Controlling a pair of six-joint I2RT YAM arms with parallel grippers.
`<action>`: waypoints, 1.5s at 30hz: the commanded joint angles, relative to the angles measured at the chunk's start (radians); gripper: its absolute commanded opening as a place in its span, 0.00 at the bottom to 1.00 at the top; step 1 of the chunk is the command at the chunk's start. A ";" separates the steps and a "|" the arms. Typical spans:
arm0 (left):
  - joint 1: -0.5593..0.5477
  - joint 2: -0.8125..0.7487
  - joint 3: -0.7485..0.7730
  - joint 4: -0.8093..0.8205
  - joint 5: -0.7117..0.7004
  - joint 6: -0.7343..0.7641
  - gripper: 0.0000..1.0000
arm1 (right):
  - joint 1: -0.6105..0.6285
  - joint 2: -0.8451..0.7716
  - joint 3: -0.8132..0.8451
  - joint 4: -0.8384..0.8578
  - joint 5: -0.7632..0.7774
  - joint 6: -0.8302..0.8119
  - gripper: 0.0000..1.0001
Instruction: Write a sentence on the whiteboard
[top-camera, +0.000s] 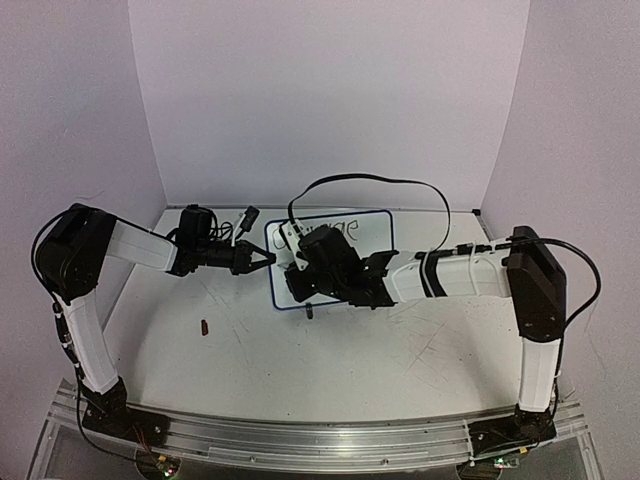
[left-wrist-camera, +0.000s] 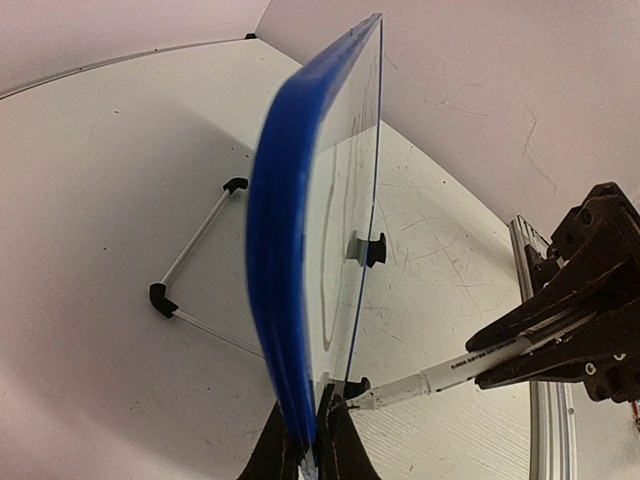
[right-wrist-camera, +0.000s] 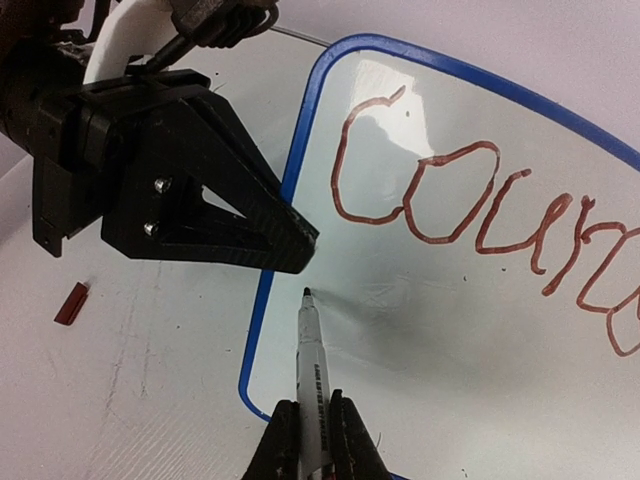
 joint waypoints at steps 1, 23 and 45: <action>0.000 -0.006 0.026 -0.060 -0.158 0.073 0.00 | -0.005 0.014 0.049 0.014 0.019 -0.003 0.00; 0.000 -0.009 0.025 -0.062 -0.159 0.073 0.00 | -0.003 -0.013 -0.008 -0.023 0.032 0.035 0.00; -0.006 -0.008 0.028 -0.064 -0.161 0.073 0.00 | -0.003 -0.038 -0.044 -0.032 0.029 0.053 0.00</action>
